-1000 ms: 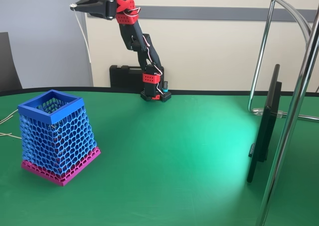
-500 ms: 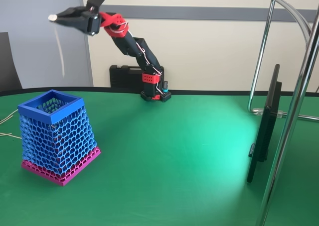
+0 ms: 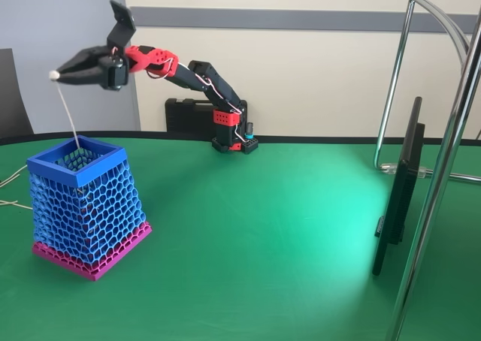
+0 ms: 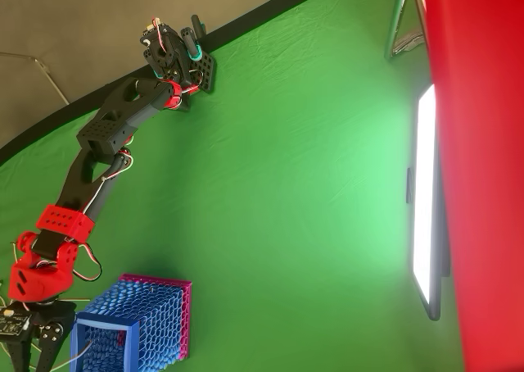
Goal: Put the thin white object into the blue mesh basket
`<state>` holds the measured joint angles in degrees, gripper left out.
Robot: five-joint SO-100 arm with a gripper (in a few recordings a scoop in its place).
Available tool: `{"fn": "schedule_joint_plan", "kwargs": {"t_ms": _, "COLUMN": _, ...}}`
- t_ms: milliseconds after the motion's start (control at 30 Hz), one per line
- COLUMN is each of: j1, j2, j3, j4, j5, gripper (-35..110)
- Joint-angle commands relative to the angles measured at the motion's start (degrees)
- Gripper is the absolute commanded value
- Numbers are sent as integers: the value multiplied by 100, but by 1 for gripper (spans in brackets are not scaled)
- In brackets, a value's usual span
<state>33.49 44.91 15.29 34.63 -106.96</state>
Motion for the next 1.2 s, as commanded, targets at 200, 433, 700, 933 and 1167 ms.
{"fn": "schedule_joint_plan", "kwargs": {"t_ms": 200, "j1": -26, "j2": 598, "j3": 1239, "j4": -149, "j5": 536, "gripper": 14}}
{"fn": "schedule_joint_plan", "kwargs": {"t_ms": 433, "j1": -272, "j2": 1301, "j3": 2048, "j4": 325, "j5": 976, "gripper": 15}}
{"fn": "schedule_joint_plan", "kwargs": {"t_ms": 700, "j1": -606, "j2": 2162, "j3": 2725, "j4": 984, "j5": 1257, "gripper": 16}}
{"fn": "schedule_joint_plan", "kwargs": {"t_ms": 933, "j1": -958, "j2": 3287, "j3": 4324, "j4": 756, "j5": 1459, "gripper": 16}}
{"fn": "schedule_joint_plan", "kwargs": {"t_ms": 1167, "j1": -1468, "j2": 4579, "j3": 6302, "j4": 387, "j5": 1863, "gripper": 16}}
